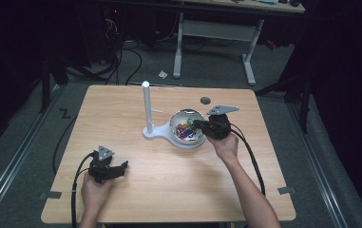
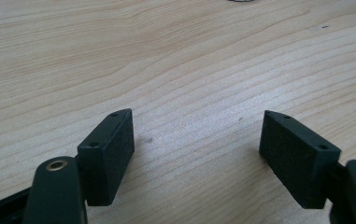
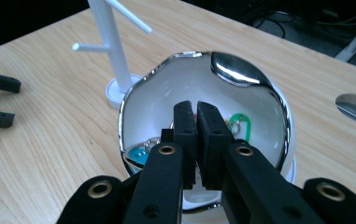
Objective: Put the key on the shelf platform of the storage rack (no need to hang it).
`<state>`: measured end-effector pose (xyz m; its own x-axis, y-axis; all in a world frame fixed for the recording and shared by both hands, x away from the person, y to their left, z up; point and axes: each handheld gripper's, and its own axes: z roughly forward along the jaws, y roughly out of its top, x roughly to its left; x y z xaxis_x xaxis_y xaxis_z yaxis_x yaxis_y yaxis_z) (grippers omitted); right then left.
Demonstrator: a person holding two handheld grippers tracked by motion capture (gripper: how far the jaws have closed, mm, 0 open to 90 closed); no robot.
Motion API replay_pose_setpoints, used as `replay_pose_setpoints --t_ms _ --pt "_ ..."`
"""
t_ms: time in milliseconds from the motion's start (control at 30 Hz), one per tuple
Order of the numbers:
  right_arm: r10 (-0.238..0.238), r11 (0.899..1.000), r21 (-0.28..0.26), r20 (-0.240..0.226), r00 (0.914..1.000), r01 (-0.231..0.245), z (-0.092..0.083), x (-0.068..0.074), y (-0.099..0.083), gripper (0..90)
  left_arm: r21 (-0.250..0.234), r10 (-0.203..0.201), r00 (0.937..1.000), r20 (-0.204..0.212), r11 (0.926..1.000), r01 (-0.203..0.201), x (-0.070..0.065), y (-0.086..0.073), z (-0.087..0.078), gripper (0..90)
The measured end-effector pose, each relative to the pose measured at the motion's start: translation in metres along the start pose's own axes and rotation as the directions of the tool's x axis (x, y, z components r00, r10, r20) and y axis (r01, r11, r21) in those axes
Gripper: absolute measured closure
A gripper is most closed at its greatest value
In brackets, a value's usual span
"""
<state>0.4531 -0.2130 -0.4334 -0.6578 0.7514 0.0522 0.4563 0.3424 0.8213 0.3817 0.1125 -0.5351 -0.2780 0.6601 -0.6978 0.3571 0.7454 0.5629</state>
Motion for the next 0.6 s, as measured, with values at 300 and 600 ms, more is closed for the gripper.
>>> replay_pose_setpoints --t_ms 300,600 --pt "0.022 0.999 0.041 0.013 0.9997 -0.022 0.011 -0.004 -0.006 87.0 0.000 -0.016 0.9998 -0.008 0.9999 0.016 -0.001 0.000 0.000 26.7" --pt "0.038 0.997 0.063 0.034 0.9987 -0.040 0.014 -0.006 -0.007 81.2 -0.002 -0.006 1.0000 -0.003 1.0000 0.006 0.000 0.000 0.000 26.8"
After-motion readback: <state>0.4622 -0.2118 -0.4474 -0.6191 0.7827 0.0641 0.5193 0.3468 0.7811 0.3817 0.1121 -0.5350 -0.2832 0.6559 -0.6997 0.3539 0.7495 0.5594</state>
